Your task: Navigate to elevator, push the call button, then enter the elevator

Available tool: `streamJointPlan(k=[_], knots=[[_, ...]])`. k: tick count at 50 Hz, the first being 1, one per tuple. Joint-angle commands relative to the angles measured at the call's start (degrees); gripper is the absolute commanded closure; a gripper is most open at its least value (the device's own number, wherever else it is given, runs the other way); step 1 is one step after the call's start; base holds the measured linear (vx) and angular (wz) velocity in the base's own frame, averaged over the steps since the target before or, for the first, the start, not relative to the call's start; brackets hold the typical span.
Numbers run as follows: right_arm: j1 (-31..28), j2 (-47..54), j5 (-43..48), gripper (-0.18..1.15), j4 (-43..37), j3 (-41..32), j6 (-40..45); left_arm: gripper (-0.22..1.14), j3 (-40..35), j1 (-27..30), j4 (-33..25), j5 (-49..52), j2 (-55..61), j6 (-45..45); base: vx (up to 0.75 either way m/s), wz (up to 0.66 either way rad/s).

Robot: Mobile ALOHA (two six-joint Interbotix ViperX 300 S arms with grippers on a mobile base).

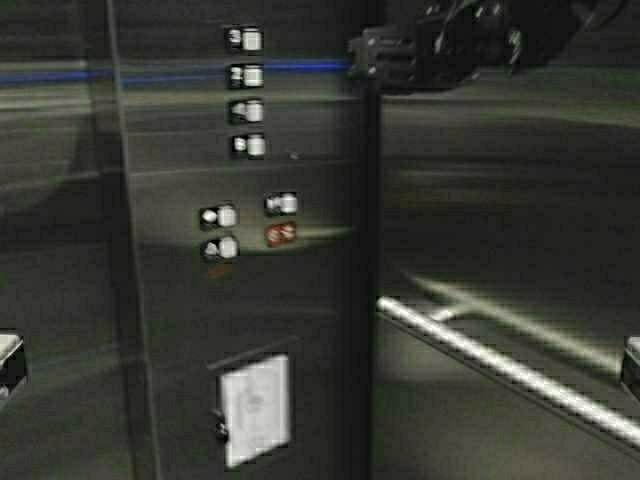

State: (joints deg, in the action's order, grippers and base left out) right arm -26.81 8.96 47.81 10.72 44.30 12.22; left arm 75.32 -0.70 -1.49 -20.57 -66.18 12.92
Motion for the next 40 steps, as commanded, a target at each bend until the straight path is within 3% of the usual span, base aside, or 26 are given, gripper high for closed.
streamJointPlan(k=[1, 12, 40], knots=[[1.67, 2.55, 5.45, 0.91, 0.00, -1.32, -0.18, 0.89, -0.70, 0.00, 0.00, 0.00, -0.09, 0.09, 0.18, 0.15], [2.72, 8.00, 12.39, 0.91, 0.18, -2.02, -0.35, 0.89, -0.53, 0.00, -0.09, 0.00, -0.26, -0.18, 0.16, 0.13], [2.72, 20.39, 13.36, 0.91, 0.70, -15.47, -0.26, 0.89, 0.00, 0.00, -0.09, 0.00, -0.26, -0.88, 0.10, 0.06]])
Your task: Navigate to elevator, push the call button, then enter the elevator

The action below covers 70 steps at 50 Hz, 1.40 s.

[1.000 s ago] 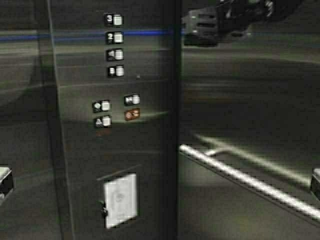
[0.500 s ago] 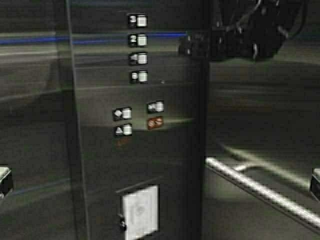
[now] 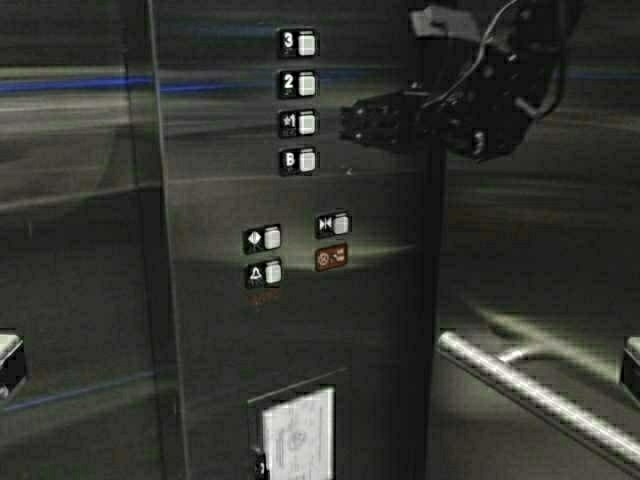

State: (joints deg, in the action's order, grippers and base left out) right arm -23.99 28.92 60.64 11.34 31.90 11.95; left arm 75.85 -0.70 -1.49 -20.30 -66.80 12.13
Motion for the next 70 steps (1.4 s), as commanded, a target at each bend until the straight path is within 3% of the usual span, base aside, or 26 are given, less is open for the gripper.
streamJointPlan(k=[1, 48, 57, 70], knots=[[-0.09, 0.79, 0.53, 0.91, 0.09, -3.52, 0.00, 0.89, -0.44, 0.09, -0.09, -0.26, 0.26, -0.09, 0.06, 0.02], [-1.41, 8.35, -0.26, 0.91, 2.37, -14.94, 1.14, 0.89, -0.18, 0.00, 0.00, -0.26, 0.53, -0.44, 0.02, 0.00], [-1.41, 6.15, -0.09, 0.91, 2.29, -11.43, 1.05, 0.89, -0.18, 0.00, -0.09, -0.26, 0.88, -0.62, -0.02, -0.01], [-0.79, -2.90, 2.72, 0.91, 1.85, 2.20, 0.62, 0.89, -0.26, 0.00, 0.00, -0.26, 0.44, 0.09, -0.01, 0.00]])
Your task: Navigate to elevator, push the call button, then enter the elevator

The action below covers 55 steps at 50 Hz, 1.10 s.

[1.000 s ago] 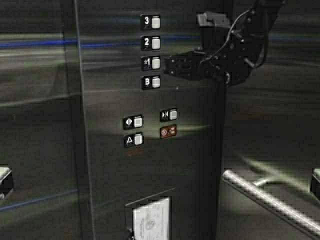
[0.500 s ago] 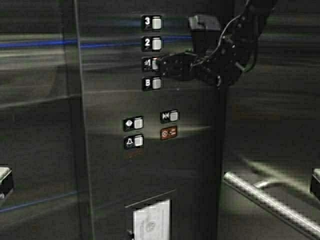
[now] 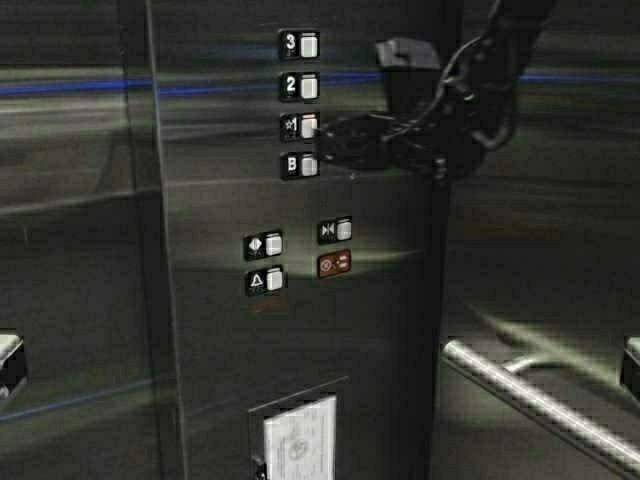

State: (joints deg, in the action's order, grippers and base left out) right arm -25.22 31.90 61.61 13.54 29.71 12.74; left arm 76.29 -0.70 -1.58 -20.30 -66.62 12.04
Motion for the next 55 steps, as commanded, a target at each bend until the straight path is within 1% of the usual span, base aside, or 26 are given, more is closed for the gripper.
streamJointPlan(k=[1, 14, 22, 26, 31, 37, 43, 48, 52, 55], knots=[[0.44, -6.33, 1.93, 0.91, -0.35, 4.83, -0.18, 0.89, -0.79, 0.00, 0.00, -0.26, 0.18, 0.09, 0.00, 0.00], [0.88, -8.70, 2.29, 0.91, -0.35, 6.15, -0.18, 0.89, -0.62, 0.00, 0.00, -0.26, 0.00, 0.18, -0.02, -0.01], [0.97, -12.39, 2.20, 0.91, -0.62, 10.37, -0.18, 0.89, -0.53, 0.00, 0.00, -0.26, 0.09, -0.18, -0.04, -0.02], [0.88, -14.85, 0.53, 0.91, -0.53, 12.74, 0.00, 0.89, -0.62, 0.00, 0.09, -0.26, 0.09, 0.18, -0.05, -0.04], [0.79, -19.51, -4.92, 0.91, -0.62, 15.38, 0.70, 0.89, -0.79, 0.00, 0.00, -0.26, 0.18, 0.44, -0.07, -0.05], [0.79, -25.93, -11.69, 0.91, -0.53, 16.79, 2.11, 0.89, -0.97, 0.00, 0.00, 0.00, 0.79, 0.44, -0.09, -0.08], [0.79, -31.64, -19.34, 0.91, -0.88, 16.44, 3.78, 0.89, -1.49, 0.00, 0.00, 0.79, 1.67, 0.44, -0.12, -0.07], [0.79, -34.98, -26.28, 0.91, -2.20, 14.68, 5.01, 0.89, -2.11, 0.00, 0.00, 1.67, 2.81, 0.44, -0.15, 0.02], [0.79, -36.91, -32.78, 0.91, -2.81, 13.62, 5.89, 0.89, -3.16, 0.00, 0.00, 3.87, 3.52, 0.44, -0.16, 0.10], [0.62, -38.32, -38.23, 0.91, -2.72, 12.74, 6.24, 0.89, -5.01, 0.00, 0.00, 7.29, 4.22, 0.26, -0.14, 0.14]])
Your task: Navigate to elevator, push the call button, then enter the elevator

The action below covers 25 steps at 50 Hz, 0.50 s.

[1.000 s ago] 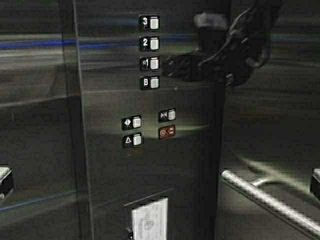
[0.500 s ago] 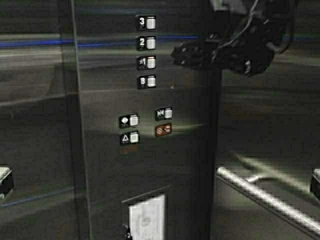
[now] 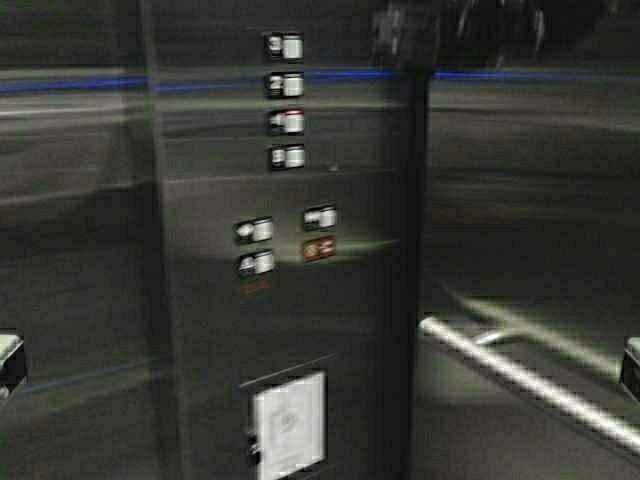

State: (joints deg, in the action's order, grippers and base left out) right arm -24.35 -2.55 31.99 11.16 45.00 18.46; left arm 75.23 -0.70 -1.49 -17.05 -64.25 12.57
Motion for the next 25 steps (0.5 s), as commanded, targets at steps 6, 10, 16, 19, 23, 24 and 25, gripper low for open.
streamJointPlan(k=[6, 10, 16, 19, 23, 24, 25], knots=[[-0.53, -7.38, -20.92, 0.91, -0.35, -4.75, 0.62, 0.89, -9.49, 0.00, 0.00, 14.59, 2.55, -0.44, -0.12, 0.14], [-0.53, -10.55, -28.74, 0.91, -0.35, -6.94, 0.53, 0.89, -13.54, 0.00, 0.26, 19.78, 2.72, -1.05, -0.11, 0.16], [-0.53, -14.33, -35.51, 0.91, -0.26, -9.76, 0.26, 0.89, -18.11, 0.00, 0.97, 21.80, 4.22, -2.90, -0.12, 0.23], [-0.53, -15.12, -36.39, 0.91, -0.26, -10.72, 0.26, 0.89, -19.78, 0.00, 0.97, 22.15, 6.15, -4.13, -0.14, 0.29], [-0.53, -15.21, -36.39, 0.91, -0.18, -11.60, 0.18, 0.89, -21.71, 0.00, 0.97, 22.24, 10.81, -5.45, -0.17, 0.28], [-0.53, -15.12, -36.39, 0.91, -0.09, -11.69, 0.18, 0.89, -22.15, 0.00, 0.97, 22.24, 11.87, -5.80, -0.19, 0.28], [-0.53, -15.12, -36.39, 0.91, -0.09, -11.95, 0.18, 0.89, -22.41, 0.00, 0.97, 22.15, 13.01, -5.98, -0.19, 0.28]])
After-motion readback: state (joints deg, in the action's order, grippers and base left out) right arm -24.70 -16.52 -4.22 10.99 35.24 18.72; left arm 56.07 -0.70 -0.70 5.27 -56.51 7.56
